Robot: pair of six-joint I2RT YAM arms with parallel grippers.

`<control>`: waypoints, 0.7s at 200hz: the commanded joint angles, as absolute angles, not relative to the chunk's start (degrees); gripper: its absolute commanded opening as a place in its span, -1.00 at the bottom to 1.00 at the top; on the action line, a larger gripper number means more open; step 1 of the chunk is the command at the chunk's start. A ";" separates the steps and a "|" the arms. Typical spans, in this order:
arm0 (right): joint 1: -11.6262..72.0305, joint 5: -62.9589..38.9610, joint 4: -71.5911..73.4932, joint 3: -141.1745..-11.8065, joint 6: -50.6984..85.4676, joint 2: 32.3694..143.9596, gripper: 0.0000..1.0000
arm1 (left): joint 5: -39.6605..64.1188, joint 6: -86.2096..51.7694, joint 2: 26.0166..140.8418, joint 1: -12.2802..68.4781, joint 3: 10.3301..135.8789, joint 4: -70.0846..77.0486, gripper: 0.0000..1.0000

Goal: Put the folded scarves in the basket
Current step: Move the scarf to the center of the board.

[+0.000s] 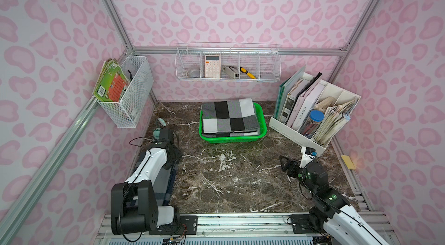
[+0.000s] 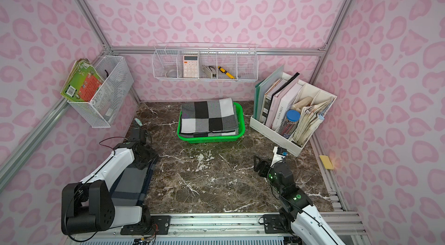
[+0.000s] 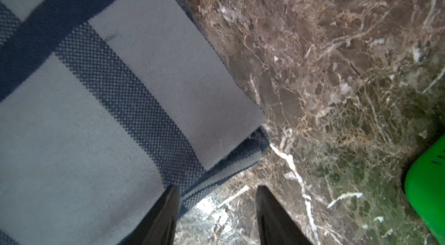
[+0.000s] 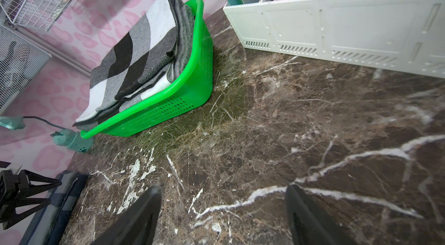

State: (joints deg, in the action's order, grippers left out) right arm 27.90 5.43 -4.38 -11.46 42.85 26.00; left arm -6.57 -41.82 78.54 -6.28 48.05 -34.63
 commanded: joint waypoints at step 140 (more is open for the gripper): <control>27.79 5.10 -8.75 -10.00 43.33 21.18 0.65 | 9.08 -42.01 87.57 -6.09 46.44 -28.99 -1.00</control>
State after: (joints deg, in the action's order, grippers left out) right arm 27.79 5.26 -8.91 -9.54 43.64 20.82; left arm 4.14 -42.19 89.32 -6.39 47.68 -28.69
